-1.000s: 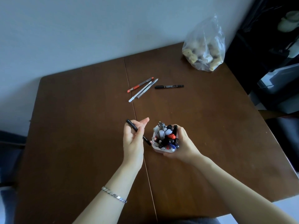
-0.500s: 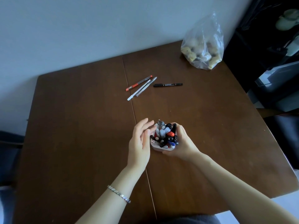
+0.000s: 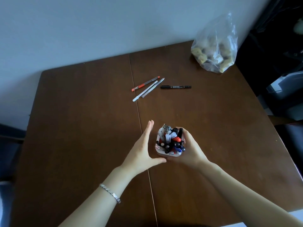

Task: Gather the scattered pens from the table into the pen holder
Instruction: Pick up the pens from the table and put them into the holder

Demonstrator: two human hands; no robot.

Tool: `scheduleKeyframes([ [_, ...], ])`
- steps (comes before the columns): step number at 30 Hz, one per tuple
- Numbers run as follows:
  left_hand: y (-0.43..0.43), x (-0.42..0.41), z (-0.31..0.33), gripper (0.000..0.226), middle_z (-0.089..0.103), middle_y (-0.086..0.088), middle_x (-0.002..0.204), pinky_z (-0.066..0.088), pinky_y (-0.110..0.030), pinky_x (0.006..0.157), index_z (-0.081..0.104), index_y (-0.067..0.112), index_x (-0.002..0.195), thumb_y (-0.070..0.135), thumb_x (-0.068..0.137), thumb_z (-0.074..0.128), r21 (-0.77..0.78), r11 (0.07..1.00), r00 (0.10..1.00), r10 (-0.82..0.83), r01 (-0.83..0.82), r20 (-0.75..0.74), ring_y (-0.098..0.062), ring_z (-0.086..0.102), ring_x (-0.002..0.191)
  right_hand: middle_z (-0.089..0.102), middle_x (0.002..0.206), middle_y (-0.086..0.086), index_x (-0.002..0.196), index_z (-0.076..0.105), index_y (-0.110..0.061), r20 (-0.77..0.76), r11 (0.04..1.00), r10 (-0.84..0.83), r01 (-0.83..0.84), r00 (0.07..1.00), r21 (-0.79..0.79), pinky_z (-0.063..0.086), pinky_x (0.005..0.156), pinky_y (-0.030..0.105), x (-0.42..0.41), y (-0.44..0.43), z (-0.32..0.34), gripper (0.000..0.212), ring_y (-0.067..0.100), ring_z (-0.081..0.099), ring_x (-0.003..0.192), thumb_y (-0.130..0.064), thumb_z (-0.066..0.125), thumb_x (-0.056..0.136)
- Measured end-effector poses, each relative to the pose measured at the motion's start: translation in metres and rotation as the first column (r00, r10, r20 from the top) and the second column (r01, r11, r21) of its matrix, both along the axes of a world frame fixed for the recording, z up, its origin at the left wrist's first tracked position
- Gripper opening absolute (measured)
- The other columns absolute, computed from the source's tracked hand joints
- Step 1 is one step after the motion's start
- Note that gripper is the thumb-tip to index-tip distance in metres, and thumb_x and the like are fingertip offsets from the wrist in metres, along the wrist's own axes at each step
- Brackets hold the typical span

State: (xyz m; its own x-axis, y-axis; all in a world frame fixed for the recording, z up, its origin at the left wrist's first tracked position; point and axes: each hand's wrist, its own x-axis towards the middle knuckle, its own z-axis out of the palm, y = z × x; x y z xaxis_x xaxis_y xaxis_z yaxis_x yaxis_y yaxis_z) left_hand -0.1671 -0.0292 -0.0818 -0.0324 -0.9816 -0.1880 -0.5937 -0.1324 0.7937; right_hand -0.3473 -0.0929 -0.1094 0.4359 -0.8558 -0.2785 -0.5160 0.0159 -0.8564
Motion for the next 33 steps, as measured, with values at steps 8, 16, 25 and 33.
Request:
scheduleKeyframes([
  [8, -0.034, 0.025, -0.001, 0.092, 0.042, 0.014, 0.138, 0.038, -0.022, 0.105, 0.029, 0.034, 0.135, 0.023, 0.062, 0.084, 0.077, 0.995, 0.998, 0.060, -0.057, -0.032, -0.004, 0.040, 0.129, 0.031, 0.146, -0.007, 0.143, 0.010, -0.027, -0.144, 0.911, 0.409, -0.395, 0.901, 0.116, 0.041, 0.105, 0.031, 0.021, -0.056, 0.010, 0.119, 0.010, 0.037, 0.131, -0.017, 0.088, 0.054],
  [16, -0.052, 0.067, 0.005, 0.082, 0.054, 0.029, 0.114, 0.046, -0.009, 0.089, 0.038, 0.059, 0.109, 0.012, 0.061, 0.083, 0.051, 0.977, 0.970, 0.210, -0.205, -0.123, 0.004, 0.054, 0.111, 0.042, 0.141, 0.008, 0.135, 0.040, -0.013, -0.494, 0.930, 0.029, -0.205, 0.869, -0.306, 0.033, 0.107, 0.039, 0.066, -0.208, 0.004, 0.051, 0.026, 0.036, 0.131, -0.008, 0.054, 0.086],
  [25, -0.058, 0.101, -0.006, 0.085, 0.048, 0.030, 0.123, 0.044, -0.005, 0.087, 0.035, 0.050, 0.120, 0.019, 0.060, 0.086, 0.085, 0.954, 0.945, 0.298, -0.288, -0.135, 0.003, 0.053, 0.114, 0.051, 0.121, 0.011, 0.121, 0.052, -0.011, -0.698, 0.880, 0.135, -0.408, 0.704, -0.241, 0.040, 0.096, 0.039, 0.102, -0.228, -0.038, 0.036, 0.028, 0.045, 0.116, -0.008, 0.050, 0.085],
  [33, -0.053, 0.099, -0.009, 0.092, 0.044, 0.031, 0.127, 0.042, -0.001, 0.084, 0.027, 0.055, 0.124, 0.023, 0.060, 0.085, 0.096, 0.943, 0.929, 0.331, -0.319, -0.167, 0.007, 0.053, 0.112, 0.053, 0.119, 0.005, 0.120, 0.053, -0.012, -0.627, 0.646, 0.386, -0.683, 0.677, -0.341, 0.047, 0.088, 0.039, 0.147, -0.223, -0.021, 0.037, 0.023, 0.047, 0.113, 0.000, 0.045, 0.086],
])
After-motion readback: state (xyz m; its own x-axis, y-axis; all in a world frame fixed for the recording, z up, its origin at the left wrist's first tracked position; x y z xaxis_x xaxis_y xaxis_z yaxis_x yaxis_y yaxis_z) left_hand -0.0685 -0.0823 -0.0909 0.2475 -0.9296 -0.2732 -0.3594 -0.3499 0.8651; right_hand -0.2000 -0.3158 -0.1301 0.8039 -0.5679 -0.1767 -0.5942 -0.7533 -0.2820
